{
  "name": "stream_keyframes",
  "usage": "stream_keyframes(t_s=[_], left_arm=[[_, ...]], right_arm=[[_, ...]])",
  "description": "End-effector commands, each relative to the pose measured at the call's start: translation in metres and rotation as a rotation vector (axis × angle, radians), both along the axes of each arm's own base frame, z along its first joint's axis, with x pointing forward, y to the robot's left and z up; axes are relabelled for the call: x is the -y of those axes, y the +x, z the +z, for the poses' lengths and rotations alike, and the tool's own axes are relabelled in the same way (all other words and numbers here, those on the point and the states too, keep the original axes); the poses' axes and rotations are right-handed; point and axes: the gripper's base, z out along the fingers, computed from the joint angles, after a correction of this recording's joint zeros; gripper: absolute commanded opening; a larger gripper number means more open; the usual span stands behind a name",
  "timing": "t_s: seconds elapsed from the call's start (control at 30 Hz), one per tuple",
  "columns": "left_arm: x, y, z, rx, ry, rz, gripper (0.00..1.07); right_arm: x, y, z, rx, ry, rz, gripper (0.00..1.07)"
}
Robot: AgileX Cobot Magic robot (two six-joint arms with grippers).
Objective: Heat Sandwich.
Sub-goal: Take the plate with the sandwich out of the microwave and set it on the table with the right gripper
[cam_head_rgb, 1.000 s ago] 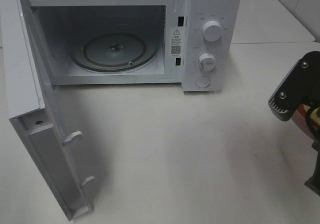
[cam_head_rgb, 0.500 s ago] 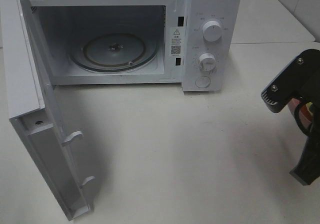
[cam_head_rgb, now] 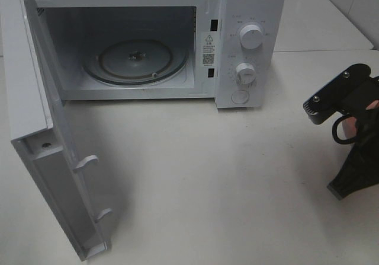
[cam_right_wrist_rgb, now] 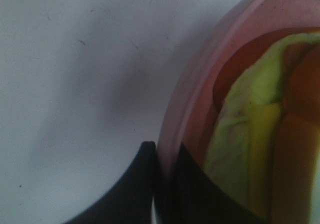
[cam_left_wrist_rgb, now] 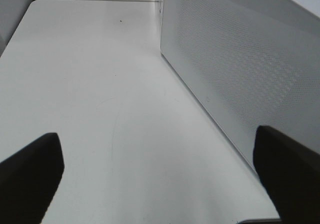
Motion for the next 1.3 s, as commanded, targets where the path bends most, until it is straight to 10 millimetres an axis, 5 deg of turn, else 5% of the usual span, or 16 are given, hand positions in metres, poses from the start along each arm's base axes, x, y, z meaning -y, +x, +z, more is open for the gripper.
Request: stream_keyframes(t_s=[0.03,0.63,1.3], left_arm=[[0.000,-0.002,-0.001,0.025,-0.008,0.002,0.98],[0.000,-0.002,-0.001,0.025,-0.008,0.002,0.98],[0.000,-0.002,-0.001,0.025,-0.008,0.002,0.98]], right_arm=[[0.005,0.010,0.000,0.041,0.001,-0.034,0.06],[0.030,0.035,-0.026,0.088,-0.058,-0.261,0.07],[0.027,0.053,-0.064,0.086,-0.123,-0.214,0.08]])
